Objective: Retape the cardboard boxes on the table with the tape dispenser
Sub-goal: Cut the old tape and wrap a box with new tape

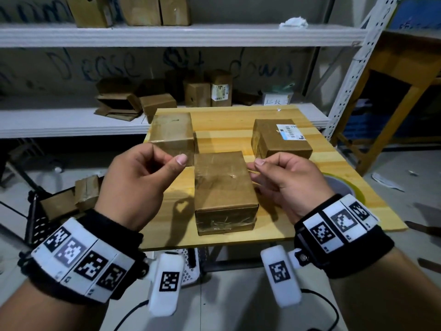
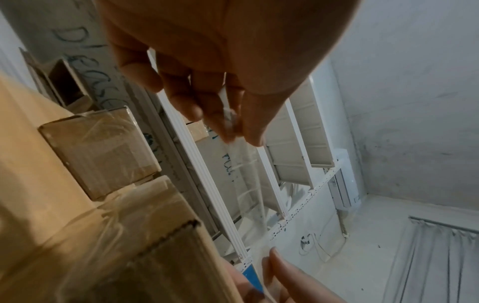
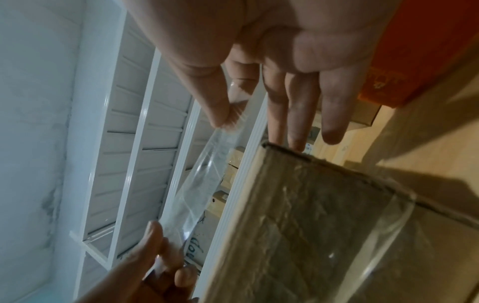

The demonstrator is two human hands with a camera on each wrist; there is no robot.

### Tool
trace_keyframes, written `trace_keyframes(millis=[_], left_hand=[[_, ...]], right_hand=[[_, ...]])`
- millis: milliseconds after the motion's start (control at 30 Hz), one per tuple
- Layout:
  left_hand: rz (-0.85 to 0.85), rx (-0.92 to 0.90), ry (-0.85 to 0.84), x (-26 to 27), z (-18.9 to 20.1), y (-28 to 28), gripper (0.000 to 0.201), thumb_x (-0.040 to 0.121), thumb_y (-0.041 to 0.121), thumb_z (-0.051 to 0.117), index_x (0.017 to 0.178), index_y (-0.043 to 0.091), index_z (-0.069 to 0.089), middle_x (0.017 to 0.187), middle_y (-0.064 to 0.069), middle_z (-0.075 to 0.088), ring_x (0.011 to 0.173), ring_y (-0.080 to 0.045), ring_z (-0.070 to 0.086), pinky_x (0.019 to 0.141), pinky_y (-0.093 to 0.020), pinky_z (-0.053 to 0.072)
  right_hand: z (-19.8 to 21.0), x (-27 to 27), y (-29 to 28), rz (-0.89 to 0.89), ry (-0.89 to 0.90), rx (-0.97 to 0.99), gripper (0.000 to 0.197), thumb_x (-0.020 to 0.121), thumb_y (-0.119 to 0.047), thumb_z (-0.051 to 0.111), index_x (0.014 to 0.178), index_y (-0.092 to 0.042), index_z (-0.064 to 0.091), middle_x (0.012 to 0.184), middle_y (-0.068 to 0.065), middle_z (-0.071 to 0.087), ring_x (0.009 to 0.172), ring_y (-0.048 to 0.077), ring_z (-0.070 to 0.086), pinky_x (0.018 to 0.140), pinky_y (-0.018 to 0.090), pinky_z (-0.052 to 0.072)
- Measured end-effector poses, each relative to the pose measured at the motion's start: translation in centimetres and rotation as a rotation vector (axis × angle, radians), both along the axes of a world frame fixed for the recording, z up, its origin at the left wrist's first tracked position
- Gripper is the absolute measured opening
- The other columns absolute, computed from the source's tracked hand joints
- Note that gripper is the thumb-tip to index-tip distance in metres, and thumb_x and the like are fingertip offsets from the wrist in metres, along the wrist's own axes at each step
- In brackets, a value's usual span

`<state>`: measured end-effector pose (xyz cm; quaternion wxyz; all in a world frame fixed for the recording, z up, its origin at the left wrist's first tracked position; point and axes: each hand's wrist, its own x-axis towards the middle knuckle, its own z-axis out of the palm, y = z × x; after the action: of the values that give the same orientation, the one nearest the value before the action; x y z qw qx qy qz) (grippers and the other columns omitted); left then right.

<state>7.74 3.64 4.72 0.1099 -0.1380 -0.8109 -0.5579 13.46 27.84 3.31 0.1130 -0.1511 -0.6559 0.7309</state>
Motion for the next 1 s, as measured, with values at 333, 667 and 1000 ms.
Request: trace_keyframes(millis=[333, 667, 1000], left_hand=[[-0.031, 0.171, -0.171, -1.2, -0.8, -0.9, 0.025, 0.085, 0.032, 0.081, 0.073, 0.012, 0.072, 0.064, -0.006, 0.07, 0.061, -0.012, 0.052, 0.066, -0.03, 0.041], [-0.117, 0.13, -0.367, -3.2, -1.7, -1.4, 0.025, 0.085, 0.03, 0.08, 0.066, 0.016, 0.071, 0.063, -0.002, 0.064, 0.055, -0.009, 0.046, 0.062, -0.031, 0.039], [-0.171, 0.166, -0.481, -4.3, -2.4, -1.8, 0.027, 0.072, 0.037, 0.083, 0.064, 0.015, 0.069, 0.061, -0.004, 0.061, 0.053, -0.012, 0.043, 0.056, -0.029, 0.034]], right_hand=[[-0.2, 0.3, -0.1, 0.084, 0.016, 0.106, 0.008, 0.093, -0.016, 0.074, 0.092, -0.007, 0.072, 0.071, 0.006, 0.074, 0.058, 0.018, 0.065, 0.061, 0.034, 0.055], [-1.2, 0.9, -1.0, 0.003, 0.055, 0.07, 0.025, 0.092, -0.011, 0.075, 0.115, -0.011, 0.063, 0.066, 0.009, 0.073, 0.047, 0.015, 0.058, 0.047, 0.026, 0.047], [-2.1, 0.4, -1.4, -0.042, 0.025, 0.091, 0.025, 0.093, -0.012, 0.075, 0.112, -0.011, 0.058, 0.063, 0.007, 0.071, 0.043, 0.013, 0.055, 0.042, 0.025, 0.042]])
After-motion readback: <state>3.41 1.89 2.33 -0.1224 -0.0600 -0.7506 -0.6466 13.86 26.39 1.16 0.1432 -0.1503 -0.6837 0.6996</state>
